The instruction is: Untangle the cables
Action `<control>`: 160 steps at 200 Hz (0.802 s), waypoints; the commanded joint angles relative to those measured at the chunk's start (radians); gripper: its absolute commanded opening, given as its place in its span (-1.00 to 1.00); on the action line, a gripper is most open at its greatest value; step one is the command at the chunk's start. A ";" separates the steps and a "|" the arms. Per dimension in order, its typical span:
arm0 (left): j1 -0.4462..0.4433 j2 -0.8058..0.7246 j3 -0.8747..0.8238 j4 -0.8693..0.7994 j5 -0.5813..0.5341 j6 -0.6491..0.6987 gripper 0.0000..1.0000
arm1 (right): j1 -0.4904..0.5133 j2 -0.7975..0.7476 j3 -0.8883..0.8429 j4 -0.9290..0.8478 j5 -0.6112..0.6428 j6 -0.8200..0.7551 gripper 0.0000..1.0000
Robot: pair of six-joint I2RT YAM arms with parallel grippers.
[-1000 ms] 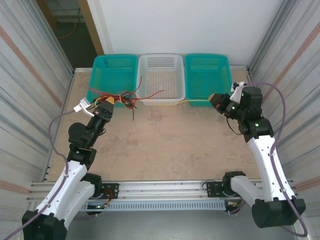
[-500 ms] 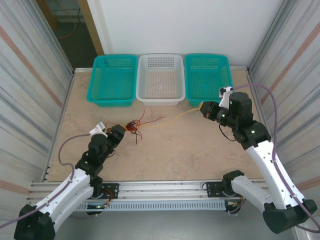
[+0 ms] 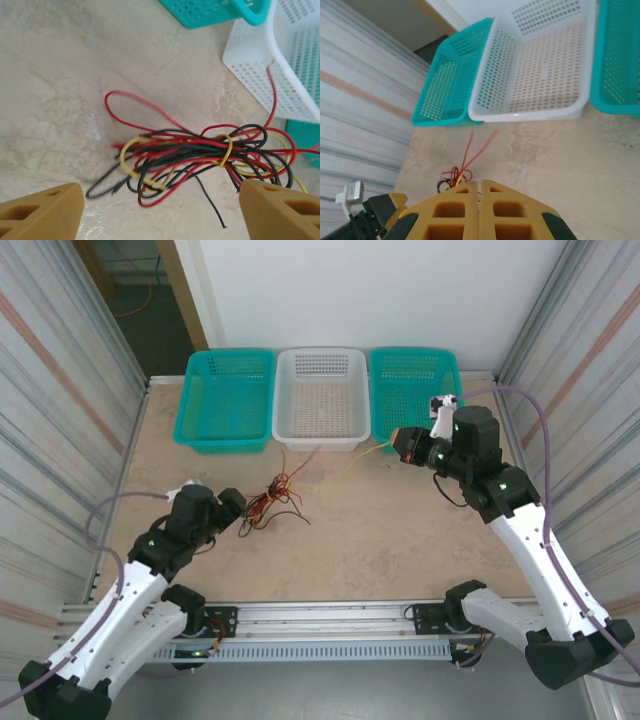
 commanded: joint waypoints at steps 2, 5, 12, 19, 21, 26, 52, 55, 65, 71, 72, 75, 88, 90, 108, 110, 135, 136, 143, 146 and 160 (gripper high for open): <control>0.007 0.090 0.078 -0.045 0.088 0.307 0.54 | 0.022 0.025 0.059 -0.017 0.000 -0.055 -1.00; 0.006 0.107 0.086 -0.035 0.105 0.337 0.52 | 0.023 0.027 0.062 -0.017 -0.001 -0.056 -1.00; 0.007 0.153 0.108 -0.022 0.128 0.398 0.50 | 0.026 0.031 0.067 -0.019 -0.003 -0.056 -1.00; 0.007 0.204 0.134 -0.026 0.141 0.445 0.50 | 0.030 0.033 0.068 -0.018 0.001 -0.057 -1.00; 0.007 0.219 0.141 -0.027 0.147 0.463 0.50 | 0.031 0.034 0.067 -0.018 0.002 -0.057 -1.00; 0.007 0.257 0.156 -0.027 0.165 0.499 0.50 | 0.031 0.034 0.067 -0.018 0.002 -0.056 -1.00; 0.005 0.415 0.192 -0.024 0.247 0.535 0.35 | 0.033 0.040 0.065 -0.011 0.003 -0.051 -1.00; 0.005 0.424 0.190 -0.021 0.257 0.530 0.34 | 0.032 0.041 0.065 -0.010 0.003 -0.050 -1.00; 0.005 0.440 0.174 0.001 0.289 0.513 0.31 | 0.033 0.045 0.066 -0.008 0.004 -0.047 -1.00; 0.005 0.440 0.161 0.015 0.311 0.500 0.30 | 0.033 0.048 0.066 -0.006 0.007 -0.045 -1.00; 0.005 0.439 0.160 0.018 0.315 0.497 0.30 | 0.033 0.048 0.066 -0.006 0.007 -0.045 -1.00; 0.005 0.438 0.155 0.025 0.327 0.492 0.30 | 0.033 0.049 0.066 -0.004 0.008 -0.044 -1.00; 0.005 0.417 0.132 0.056 0.374 0.473 0.31 | 0.033 0.053 0.067 0.006 0.009 -0.040 -1.00; 0.005 0.413 0.128 0.058 0.377 0.470 0.32 | 0.033 0.054 0.068 0.007 0.011 -0.039 -1.00; 0.006 0.374 0.108 0.046 0.371 0.451 0.37 | 0.030 0.066 0.084 0.007 0.019 -0.039 -1.00; 0.007 0.370 0.104 0.045 0.371 0.453 0.38 | 0.029 0.068 0.086 0.007 0.019 -0.039 -1.00; 0.007 0.337 0.073 0.009 0.363 0.448 0.35 | 0.017 0.098 0.112 0.006 0.014 -0.036 -1.00; 0.007 0.337 0.073 0.008 0.364 0.448 0.34 | 0.016 0.098 0.113 0.006 0.014 -0.036 -1.00; 0.006 0.338 0.065 -0.004 0.375 0.444 0.27 | 0.012 0.103 0.116 0.006 0.013 -0.032 -1.00; 0.007 0.339 0.063 -0.007 0.383 0.443 0.25 | 0.011 0.105 0.117 0.006 0.013 -0.030 -1.00; 0.006 0.340 0.043 -0.009 0.402 0.438 0.23 | 0.006 0.112 0.117 0.008 0.008 -0.024 -1.00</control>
